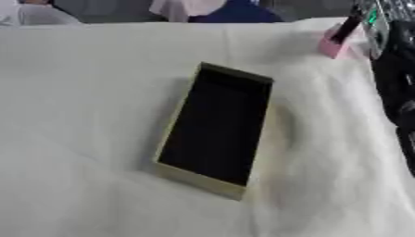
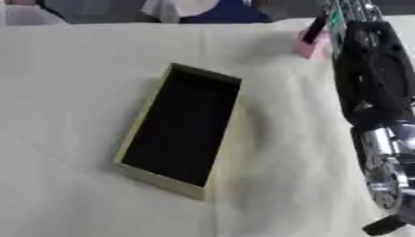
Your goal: Pick up objects on the table and place them in the box.
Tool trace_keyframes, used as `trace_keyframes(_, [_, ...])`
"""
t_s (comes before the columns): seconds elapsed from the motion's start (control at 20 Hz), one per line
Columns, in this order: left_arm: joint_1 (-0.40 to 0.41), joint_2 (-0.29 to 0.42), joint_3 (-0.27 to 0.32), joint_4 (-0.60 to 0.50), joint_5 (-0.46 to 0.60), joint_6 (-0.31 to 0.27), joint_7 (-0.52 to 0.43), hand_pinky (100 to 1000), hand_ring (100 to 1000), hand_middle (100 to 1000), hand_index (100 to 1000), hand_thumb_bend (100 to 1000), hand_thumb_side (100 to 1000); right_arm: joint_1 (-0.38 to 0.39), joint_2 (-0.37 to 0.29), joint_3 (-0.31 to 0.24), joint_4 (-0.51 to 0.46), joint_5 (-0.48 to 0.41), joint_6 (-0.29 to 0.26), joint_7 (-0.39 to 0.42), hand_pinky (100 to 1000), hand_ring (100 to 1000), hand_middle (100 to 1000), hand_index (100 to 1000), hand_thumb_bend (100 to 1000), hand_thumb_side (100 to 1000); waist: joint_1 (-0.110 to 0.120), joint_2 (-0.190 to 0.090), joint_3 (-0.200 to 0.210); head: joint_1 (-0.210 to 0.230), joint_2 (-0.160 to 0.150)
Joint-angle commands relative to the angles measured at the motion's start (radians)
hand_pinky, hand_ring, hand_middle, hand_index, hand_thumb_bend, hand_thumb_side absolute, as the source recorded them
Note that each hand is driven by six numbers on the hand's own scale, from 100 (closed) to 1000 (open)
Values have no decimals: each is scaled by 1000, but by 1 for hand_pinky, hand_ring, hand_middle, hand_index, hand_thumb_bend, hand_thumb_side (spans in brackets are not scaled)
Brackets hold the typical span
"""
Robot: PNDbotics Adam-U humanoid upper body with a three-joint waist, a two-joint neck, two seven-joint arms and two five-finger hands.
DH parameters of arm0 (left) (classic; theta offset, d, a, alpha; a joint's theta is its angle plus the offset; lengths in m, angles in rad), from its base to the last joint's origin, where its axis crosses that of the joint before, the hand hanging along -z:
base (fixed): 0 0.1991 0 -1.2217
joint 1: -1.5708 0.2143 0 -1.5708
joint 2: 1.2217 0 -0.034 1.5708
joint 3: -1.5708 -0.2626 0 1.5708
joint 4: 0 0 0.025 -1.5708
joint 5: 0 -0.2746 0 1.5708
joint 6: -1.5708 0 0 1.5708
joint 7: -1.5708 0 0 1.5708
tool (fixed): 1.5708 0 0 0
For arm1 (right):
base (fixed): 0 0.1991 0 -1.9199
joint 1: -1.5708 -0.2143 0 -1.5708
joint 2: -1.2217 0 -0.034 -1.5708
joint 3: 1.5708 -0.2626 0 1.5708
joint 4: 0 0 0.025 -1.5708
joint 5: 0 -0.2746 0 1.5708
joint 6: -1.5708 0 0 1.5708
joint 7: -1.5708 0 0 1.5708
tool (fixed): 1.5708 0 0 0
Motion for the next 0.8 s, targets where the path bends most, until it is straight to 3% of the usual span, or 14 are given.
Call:
trace_keyframes(0.05, [-7,27,4,-20,-3,-2,-2,716,751,743,876,270,830,-17,-21,-20,-10,-12,44,0,947,987,931,1000,156,216,3,-15,3,-2,-14])
trace_keyframes(0.65, [-11,26,2,-20,-3,-3,-6,714,750,744,877,262,828,-4,-16,-55,-3,-61,109,-43,944,979,921,1000,110,240,10,1,12,-9,-29])
trace_keyframes(0.8, [-11,25,2,-20,-3,-2,-7,713,750,744,877,260,824,-1,-14,-54,2,-78,110,-45,933,965,879,990,100,223,11,2,11,-9,-27])
